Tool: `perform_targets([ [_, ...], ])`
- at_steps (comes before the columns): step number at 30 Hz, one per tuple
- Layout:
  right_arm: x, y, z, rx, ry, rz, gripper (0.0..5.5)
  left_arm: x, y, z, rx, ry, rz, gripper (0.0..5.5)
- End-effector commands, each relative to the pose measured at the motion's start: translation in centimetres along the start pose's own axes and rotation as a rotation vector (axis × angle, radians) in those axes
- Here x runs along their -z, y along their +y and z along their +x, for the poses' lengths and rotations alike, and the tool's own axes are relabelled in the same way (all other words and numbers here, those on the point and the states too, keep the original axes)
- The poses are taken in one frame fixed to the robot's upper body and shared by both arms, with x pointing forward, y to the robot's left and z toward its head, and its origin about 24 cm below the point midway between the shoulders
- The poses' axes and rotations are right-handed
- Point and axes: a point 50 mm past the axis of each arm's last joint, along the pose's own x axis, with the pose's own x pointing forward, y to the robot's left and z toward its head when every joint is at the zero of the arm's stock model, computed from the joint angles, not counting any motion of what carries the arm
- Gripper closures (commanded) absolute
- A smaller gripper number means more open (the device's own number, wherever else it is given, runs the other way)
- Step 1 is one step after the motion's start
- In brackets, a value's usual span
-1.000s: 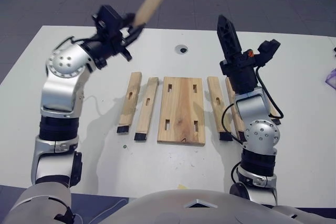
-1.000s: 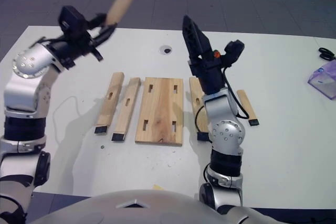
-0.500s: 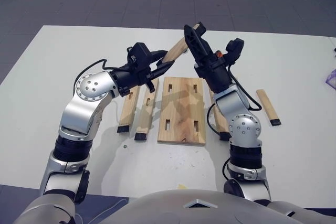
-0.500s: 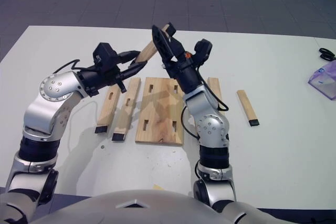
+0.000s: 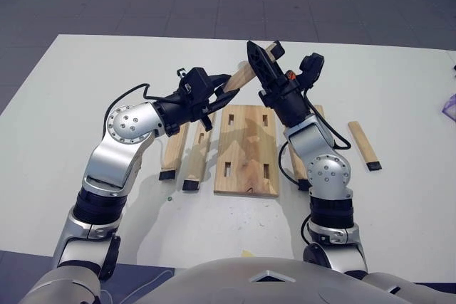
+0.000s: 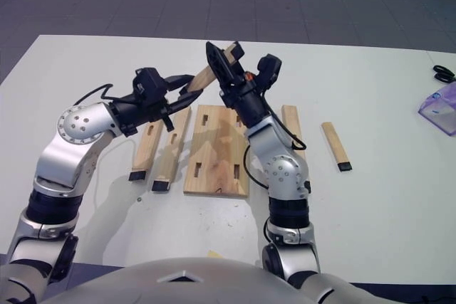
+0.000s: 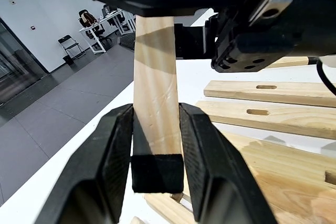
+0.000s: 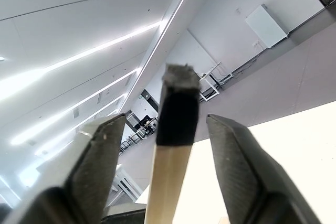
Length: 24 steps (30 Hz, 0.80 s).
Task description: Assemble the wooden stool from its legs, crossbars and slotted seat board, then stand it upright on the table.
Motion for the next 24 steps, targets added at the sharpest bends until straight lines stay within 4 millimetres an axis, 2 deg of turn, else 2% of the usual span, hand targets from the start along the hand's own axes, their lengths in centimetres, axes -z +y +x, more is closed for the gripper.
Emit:
perform_targets([
  [1,0.4,0.4,-0.2,-0.012,-0.009,0.031,3.51,0.3,-0.1,-0.1,0.007,0.016,0.019,4.19],
  [11,-0.1,0.7,-0.7,-0.031,-0.016,0.025,5.00,0.3,-0.1,-0.2,0.001,0.016,-0.004,4.19],
  [17,-0.7,0.2,-0.8,-0.012,-0.006,0.018,5.09,0.6,-1.0,-0.4,-0.025,0.001,-0.037,4.19],
  [19,-1.5,-0.2,-0.8,-0.006,-0.009,0.006,5.09,0.4,-1.2,0.0,-0.066,-0.016,-0.046,4.19],
  [20,-1.9,-0.8,-0.9,0.025,-0.016,-0.036,5.09,0.3,-1.1,0.1,-0.085,-0.031,-0.067,3.83],
  [21,-2.5,-1.5,-1.1,0.075,-0.029,-0.102,5.09,0.0,-1.1,0.0,-0.095,-0.057,-0.106,3.70],
  [24,-5.5,-3.6,-2.7,0.238,-0.129,-0.228,5.09,-0.6,-0.6,-1.3,-0.166,-0.167,-0.345,3.29],
])
